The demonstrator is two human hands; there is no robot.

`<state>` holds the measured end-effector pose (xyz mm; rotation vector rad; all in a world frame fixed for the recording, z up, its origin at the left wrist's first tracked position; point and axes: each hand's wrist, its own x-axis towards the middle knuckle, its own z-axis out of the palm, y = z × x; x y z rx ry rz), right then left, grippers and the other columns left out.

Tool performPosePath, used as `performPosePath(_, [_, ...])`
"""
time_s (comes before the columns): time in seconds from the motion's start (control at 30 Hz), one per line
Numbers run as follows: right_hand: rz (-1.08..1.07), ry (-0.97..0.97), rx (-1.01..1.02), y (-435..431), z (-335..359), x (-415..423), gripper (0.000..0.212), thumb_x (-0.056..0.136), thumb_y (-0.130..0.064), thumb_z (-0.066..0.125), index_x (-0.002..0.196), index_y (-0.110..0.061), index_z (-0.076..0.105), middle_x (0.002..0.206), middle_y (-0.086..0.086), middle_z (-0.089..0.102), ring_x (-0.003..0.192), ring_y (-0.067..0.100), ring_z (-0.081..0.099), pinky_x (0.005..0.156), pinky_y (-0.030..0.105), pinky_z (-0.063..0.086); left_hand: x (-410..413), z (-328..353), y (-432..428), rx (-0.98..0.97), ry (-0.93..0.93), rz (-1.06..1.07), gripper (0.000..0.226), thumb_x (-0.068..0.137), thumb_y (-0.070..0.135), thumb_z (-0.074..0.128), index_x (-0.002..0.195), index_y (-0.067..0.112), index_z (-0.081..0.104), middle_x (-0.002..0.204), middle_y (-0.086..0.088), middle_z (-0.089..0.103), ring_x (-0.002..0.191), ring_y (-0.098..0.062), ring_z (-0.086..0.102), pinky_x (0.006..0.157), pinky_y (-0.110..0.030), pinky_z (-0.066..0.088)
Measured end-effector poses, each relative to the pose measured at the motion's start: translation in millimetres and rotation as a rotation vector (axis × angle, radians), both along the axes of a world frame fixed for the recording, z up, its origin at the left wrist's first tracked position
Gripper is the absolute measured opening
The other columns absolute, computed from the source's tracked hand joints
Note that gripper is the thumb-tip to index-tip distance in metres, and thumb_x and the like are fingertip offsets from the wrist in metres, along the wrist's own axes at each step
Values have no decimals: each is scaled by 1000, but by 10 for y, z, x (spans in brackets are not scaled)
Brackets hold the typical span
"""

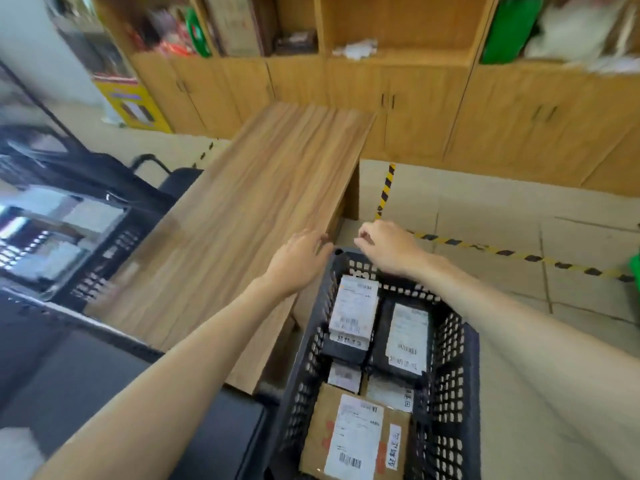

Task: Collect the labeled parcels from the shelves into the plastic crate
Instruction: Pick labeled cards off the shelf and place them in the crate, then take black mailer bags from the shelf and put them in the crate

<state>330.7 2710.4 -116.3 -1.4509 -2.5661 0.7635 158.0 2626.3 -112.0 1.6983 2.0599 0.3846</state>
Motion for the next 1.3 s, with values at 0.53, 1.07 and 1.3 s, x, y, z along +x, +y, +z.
performPosePath(0.53, [825, 108, 439, -2192, 1786, -2005, 34, 104, -40, 39, 107, -12, 57, 115, 14, 58, 107, 35, 57, 79, 41, 45, -1160, 1878, -3368, 164, 473, 649, 35, 103, 45, 43, 118, 21, 65, 119, -5, 68, 109, -29, 62, 80, -38, 42])
performPosePath(1.07, [1209, 124, 366, -5089, 1733, -2923, 39, 103, -45, 37, 107, -10, 56, 109, 12, 59, 104, 35, 58, 82, 42, 45, -1226, 1766, -6455, 2, 480, 1063, 44, 104, 51, 42, 129, 20, 59, 130, -5, 65, 118, -29, 60, 89, -38, 45])
performPosePath(1.3, [1121, 87, 345, -5215, 1468, -2863, 39, 102, -44, 40, 113, -13, 61, 118, 14, 61, 110, 37, 57, 88, 43, 49, -1244, 1495, -6598, -19, 424, 1004, 43, 104, 50, 42, 133, 21, 57, 133, -5, 62, 119, -28, 59, 92, -38, 46])
